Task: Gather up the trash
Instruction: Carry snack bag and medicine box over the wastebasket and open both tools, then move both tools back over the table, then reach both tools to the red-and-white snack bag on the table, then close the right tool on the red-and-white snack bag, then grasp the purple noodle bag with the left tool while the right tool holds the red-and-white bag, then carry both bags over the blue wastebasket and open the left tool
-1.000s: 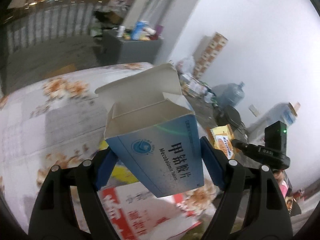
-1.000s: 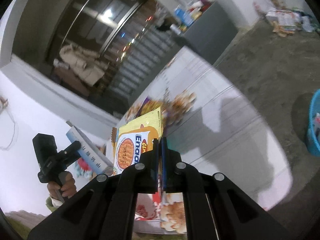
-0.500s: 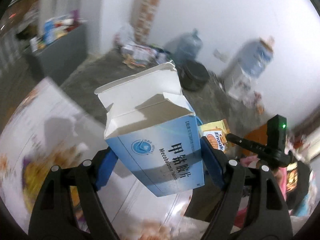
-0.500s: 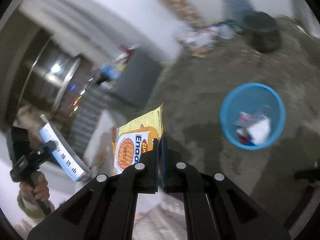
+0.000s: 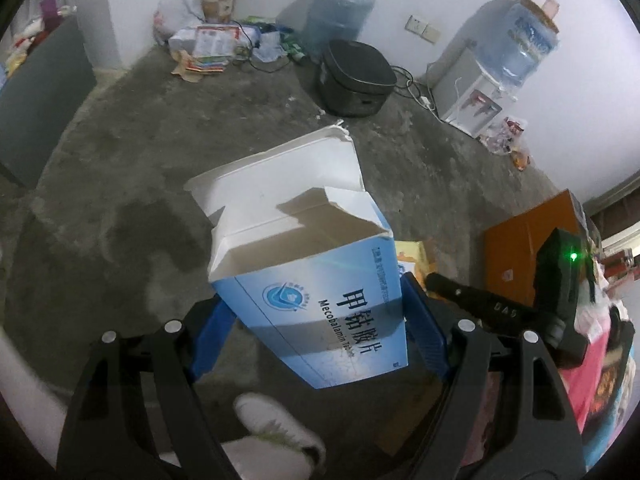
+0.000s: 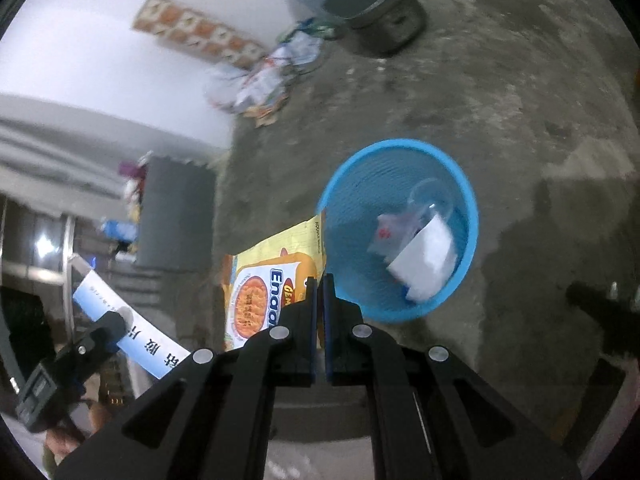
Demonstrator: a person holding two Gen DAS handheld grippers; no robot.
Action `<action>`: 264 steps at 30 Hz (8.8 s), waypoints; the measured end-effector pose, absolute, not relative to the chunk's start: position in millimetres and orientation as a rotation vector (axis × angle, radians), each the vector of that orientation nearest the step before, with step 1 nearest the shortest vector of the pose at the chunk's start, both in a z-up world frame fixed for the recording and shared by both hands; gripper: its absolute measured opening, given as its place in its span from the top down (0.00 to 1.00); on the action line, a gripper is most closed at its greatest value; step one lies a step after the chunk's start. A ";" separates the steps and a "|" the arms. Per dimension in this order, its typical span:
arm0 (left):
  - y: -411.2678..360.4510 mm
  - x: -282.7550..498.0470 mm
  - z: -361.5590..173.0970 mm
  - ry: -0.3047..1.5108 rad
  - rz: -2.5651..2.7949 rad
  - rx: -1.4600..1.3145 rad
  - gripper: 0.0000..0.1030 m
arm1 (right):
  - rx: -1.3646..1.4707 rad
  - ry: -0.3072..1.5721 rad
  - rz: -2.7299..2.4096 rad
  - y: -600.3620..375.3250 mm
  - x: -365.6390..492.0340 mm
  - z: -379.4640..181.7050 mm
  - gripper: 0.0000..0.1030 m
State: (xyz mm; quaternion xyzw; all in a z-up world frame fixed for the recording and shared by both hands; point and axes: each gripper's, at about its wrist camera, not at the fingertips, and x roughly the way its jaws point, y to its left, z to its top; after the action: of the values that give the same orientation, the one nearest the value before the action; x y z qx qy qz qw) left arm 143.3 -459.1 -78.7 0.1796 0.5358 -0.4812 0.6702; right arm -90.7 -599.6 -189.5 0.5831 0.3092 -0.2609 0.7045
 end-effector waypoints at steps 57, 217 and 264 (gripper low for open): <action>42.4 118.3 124.6 0.727 -0.600 -0.048 0.13 | 0.362 0.666 -0.426 -324.9 -10.9 -0.2 0.06; -60.3 15.3 -32.4 0.600 -0.325 0.799 0.70 | 0.778 0.711 0.257 -325.4 -5.7 -105.6 0.96; -66.6 12.7 166.8 0.223 -0.347 0.569 1.00 | 0.807 0.379 0.303 -365.9 -44.0 -45.4 0.98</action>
State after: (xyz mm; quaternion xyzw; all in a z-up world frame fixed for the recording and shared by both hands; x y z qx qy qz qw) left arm 12.7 -66.6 166.8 0.2785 0.1091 -0.1700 0.9389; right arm -44.0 -365.9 -45.4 0.3886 0.1827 0.1460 0.8913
